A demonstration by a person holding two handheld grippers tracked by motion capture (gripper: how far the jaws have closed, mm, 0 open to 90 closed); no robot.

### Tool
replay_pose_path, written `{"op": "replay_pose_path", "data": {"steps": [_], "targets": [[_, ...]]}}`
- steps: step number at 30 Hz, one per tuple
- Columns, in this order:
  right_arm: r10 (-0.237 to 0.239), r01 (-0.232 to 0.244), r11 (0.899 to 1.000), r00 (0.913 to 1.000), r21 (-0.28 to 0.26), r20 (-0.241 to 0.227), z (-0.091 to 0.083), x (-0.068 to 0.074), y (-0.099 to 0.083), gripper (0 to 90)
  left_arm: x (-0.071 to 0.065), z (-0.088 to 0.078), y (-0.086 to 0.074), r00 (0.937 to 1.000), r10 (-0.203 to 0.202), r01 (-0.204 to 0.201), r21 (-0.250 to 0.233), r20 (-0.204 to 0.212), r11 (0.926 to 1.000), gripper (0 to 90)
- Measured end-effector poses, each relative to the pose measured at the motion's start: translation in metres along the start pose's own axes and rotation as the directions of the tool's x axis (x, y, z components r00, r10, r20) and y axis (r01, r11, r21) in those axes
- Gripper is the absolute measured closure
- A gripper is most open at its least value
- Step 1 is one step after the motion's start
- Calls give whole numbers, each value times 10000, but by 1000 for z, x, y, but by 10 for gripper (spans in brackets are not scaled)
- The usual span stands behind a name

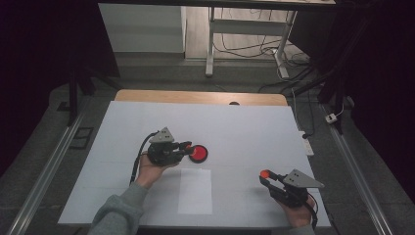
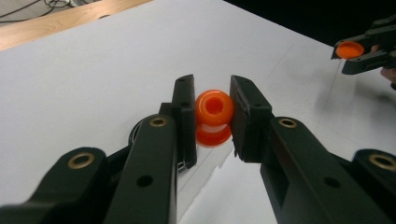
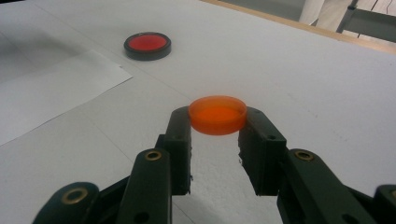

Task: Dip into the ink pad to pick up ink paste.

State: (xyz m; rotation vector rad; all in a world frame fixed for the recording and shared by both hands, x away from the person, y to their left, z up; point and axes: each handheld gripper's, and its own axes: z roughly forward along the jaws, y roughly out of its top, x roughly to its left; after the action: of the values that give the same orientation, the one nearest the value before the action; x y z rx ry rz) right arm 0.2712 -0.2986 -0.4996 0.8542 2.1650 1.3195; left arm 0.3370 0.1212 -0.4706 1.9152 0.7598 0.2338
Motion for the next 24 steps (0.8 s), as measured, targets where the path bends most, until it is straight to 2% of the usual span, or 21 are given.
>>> {"op": "replay_pose_path", "data": {"steps": [9,24], "targets": [[20,-20,10000,10000,13,59,0,-1,0,644,8,4,5,10000,-13,13,-36,-13,10000,722],[-24,23,10000,10000,96,93,2,-1,-1,644,17,34,3,10000,45,-46,622,23,9981,722]]}}
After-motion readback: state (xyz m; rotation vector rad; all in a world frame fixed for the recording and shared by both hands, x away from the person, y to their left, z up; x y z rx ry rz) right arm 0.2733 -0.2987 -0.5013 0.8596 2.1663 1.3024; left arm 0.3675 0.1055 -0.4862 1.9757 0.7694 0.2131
